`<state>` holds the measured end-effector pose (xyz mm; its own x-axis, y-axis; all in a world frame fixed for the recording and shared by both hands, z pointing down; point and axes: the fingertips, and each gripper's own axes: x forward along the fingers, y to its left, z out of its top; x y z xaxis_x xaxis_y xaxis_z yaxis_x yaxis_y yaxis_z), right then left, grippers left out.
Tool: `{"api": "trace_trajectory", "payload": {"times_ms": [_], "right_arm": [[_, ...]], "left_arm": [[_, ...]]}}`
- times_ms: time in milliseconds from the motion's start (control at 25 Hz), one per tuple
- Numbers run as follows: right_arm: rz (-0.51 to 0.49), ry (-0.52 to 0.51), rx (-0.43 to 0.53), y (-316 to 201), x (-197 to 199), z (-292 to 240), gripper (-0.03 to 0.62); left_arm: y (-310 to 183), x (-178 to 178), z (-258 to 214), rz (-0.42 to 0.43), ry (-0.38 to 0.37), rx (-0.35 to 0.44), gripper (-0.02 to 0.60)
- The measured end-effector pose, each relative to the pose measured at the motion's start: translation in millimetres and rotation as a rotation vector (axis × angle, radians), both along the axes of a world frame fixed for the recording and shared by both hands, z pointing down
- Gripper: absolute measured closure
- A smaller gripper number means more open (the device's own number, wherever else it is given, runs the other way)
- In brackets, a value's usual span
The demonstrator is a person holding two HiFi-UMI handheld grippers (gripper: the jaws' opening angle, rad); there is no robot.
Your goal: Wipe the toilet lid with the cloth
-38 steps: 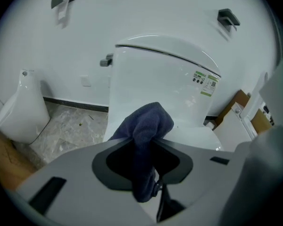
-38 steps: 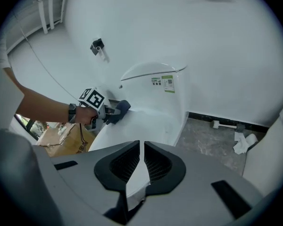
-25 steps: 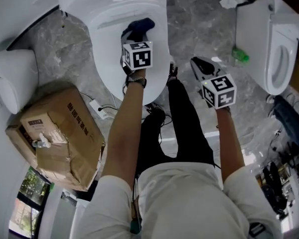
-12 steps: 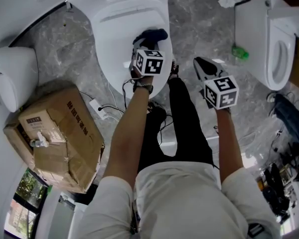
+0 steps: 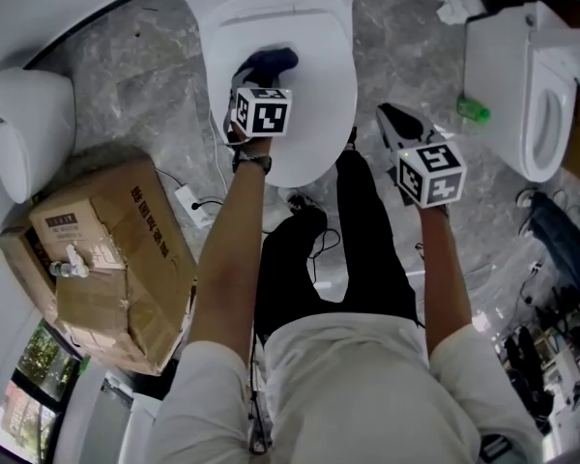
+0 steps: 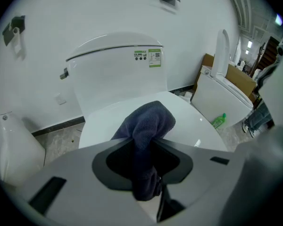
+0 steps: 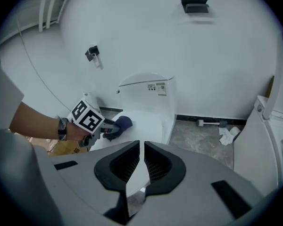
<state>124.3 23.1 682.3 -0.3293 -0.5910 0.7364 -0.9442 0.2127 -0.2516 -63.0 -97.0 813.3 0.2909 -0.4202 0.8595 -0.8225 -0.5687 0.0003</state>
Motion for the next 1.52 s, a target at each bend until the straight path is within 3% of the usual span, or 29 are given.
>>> {"api": "trace_trajectory", "payload": {"times_ms": [200, 440, 600, 800, 1080, 1520], "right_arm": [[-0.020, 0.017, 0.036, 1, -18, -11, 0.545], [-0.046, 0.025, 0.031, 22, -40, -11, 0.545], [-0.049, -0.008, 0.036, 36, -53, -10, 0.545], [-0.081, -0.009, 0.047, 44, -40, -11, 0.545], [-0.089, 0.018, 0.034, 65, 10, -22, 0.545], [-0.008, 0.021, 0.006, 100, 68, -16, 0.545]], "left_arm": [[0, -47, 3, -0.031, -0.017, 0.010, 0.479], [27, -105, 7, -0.117, 0.001, -0.049, 0.479], [61, -118, 12, -0.154, 0.021, -0.085, 0.479], [83, -84, 11, -0.169, 0.020, -0.090, 0.479], [104, -7, 10, -0.124, 0.012, -0.067, 0.479], [129, 91, 11, -0.030, 0.062, -0.088, 0.479]]}}
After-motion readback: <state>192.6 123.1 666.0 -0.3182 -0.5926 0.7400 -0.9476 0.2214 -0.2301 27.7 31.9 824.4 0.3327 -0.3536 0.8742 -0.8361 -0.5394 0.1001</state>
